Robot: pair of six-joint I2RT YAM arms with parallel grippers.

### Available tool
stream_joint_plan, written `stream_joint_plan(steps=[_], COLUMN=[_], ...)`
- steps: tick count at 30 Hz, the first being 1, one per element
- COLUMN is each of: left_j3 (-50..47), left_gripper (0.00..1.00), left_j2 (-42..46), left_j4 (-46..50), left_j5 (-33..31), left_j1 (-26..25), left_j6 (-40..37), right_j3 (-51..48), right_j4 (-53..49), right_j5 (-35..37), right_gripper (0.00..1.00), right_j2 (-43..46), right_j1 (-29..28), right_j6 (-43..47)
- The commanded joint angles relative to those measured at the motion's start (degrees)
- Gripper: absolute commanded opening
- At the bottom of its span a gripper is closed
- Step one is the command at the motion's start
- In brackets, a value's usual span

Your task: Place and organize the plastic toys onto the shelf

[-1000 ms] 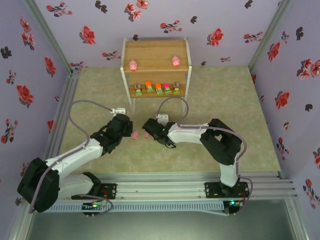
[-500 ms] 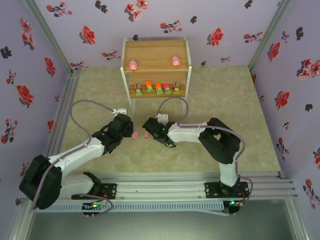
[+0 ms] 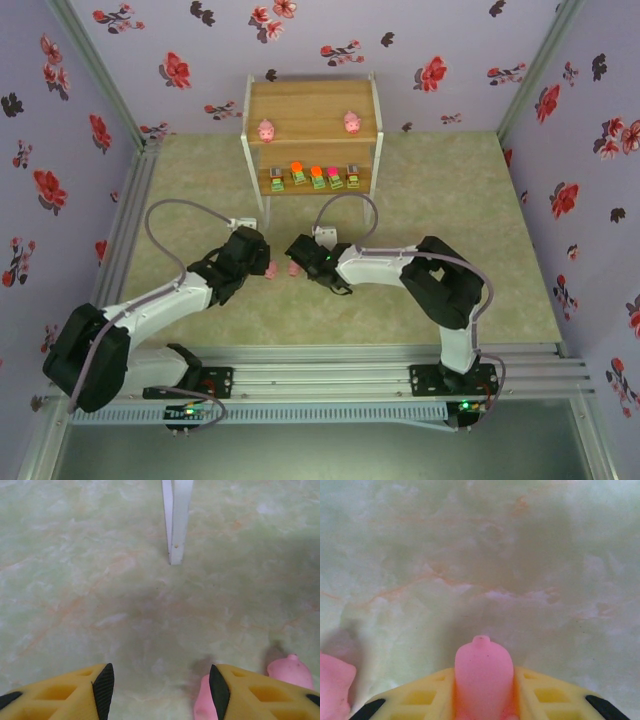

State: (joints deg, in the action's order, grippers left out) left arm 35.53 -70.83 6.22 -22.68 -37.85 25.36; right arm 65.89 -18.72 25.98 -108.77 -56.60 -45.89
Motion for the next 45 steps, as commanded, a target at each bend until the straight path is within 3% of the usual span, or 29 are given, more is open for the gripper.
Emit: stream_joint_plan(steps=[1,13,23,31,45], left_j3=[1.8,1.9,2.2,2.2,2.7], left_gripper=[0.58,0.59,0.59,0.60,0.60], left_j2=[-0.8,-1.6,-2.9,-3.2,-4.8], left_j4=[-1.8,-3.1,-3.6,-3.8,-4.5], left_j5=[2.0,6.0,7.0,7.2,9.0], left_j1=[0.4,0.4,0.4,0.4,0.4], left_j6=[-0.1,-0.9,-1.1,-1.1,-0.7], right_j3=[-0.2,5.0,19.5,34.4,58.4], right_j4=[-3.1,-12.6,-21.4,-25.2,-30.5], right_j5=[3.3,8.4,12.8,14.4,12.1], right_gripper=[0.03,0.02,0.03,0.04,0.05], right_j2=[4.4,16.6,22.4,19.8,7.5], right_j1=[-0.1,-0.8,-0.7,1.0,6.1], right_j6=[1.0,5.2,13.3,19.6,25.5])
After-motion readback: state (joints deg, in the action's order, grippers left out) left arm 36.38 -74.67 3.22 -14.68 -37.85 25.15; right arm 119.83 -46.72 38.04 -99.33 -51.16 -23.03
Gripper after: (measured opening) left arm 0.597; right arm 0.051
